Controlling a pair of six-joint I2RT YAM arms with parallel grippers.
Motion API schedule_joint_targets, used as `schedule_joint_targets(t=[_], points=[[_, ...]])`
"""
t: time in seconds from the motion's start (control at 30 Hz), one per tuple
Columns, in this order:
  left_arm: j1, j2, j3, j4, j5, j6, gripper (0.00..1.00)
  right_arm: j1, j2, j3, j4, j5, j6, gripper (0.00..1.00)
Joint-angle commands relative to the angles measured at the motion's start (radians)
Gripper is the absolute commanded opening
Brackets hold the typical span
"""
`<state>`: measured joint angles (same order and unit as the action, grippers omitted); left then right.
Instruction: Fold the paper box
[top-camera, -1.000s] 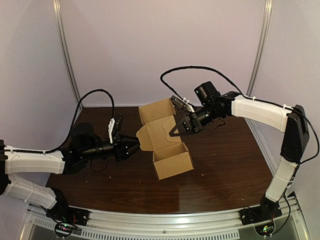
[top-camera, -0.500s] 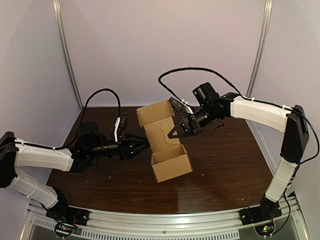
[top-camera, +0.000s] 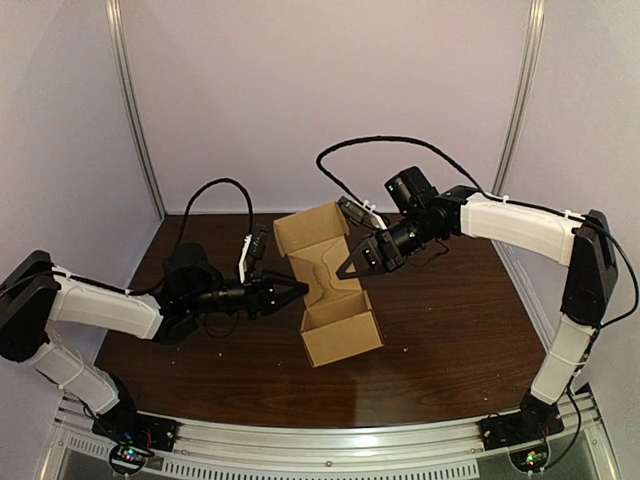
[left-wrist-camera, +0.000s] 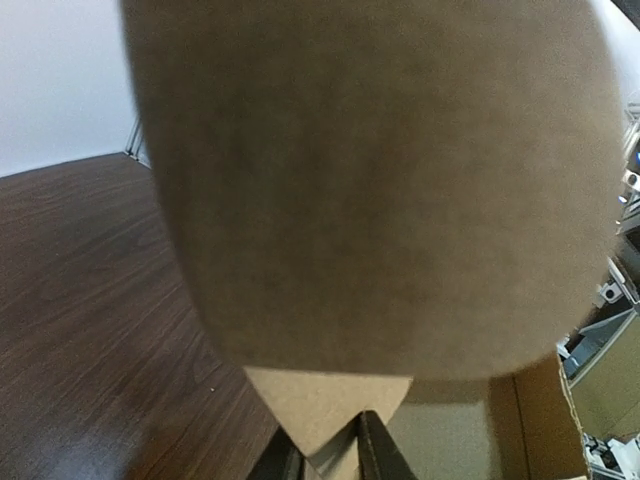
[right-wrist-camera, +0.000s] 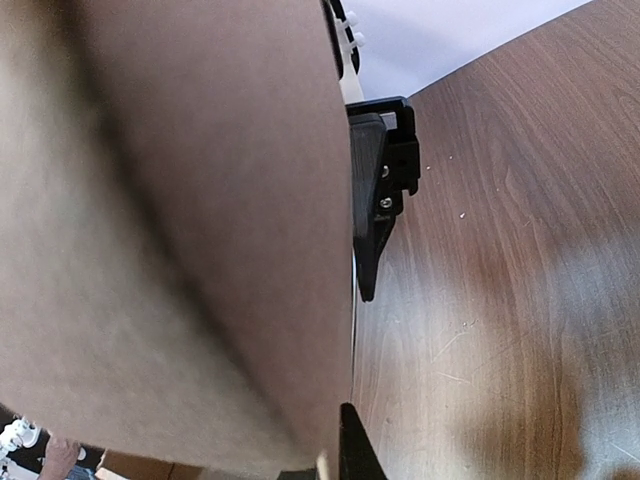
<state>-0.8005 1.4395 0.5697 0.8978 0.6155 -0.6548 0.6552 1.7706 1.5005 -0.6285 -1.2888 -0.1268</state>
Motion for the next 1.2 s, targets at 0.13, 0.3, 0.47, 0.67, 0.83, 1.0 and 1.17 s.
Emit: schedule_joint_targets(t=[0.13,0.3,0.47,0.67,0.83,1.0,1.17], points=[[-0.008,0.107,0.063,0.218,0.013,-0.089,0.00,0.051,-0.018,-0.018,-0.024,-0.072,-0.034,0.00],[-0.010,0.111,0.079,0.201,0.016,-0.079,0.06,0.055,-0.017,-0.018,-0.043,-0.055,-0.054,0.00],[-0.014,0.105,0.076,0.204,-0.001,-0.075,0.00,0.057,-0.015,-0.015,-0.049,-0.028,-0.062,0.00],[-0.014,0.078,0.060,0.174,-0.006,-0.067,0.00,0.055,-0.026,-0.016,0.031,0.027,0.022,0.16],[-0.014,0.070,0.046,0.167,0.004,-0.077,0.00,0.055,-0.023,0.002,0.076,0.010,0.075,0.14],[-0.014,0.055,0.040,0.144,-0.008,-0.075,0.00,0.049,-0.024,-0.003,0.116,-0.011,0.113,0.00],[-0.014,0.010,0.000,0.204,-0.116,-0.066,0.13,0.047,-0.038,-0.030,0.147,-0.019,0.127,0.00]])
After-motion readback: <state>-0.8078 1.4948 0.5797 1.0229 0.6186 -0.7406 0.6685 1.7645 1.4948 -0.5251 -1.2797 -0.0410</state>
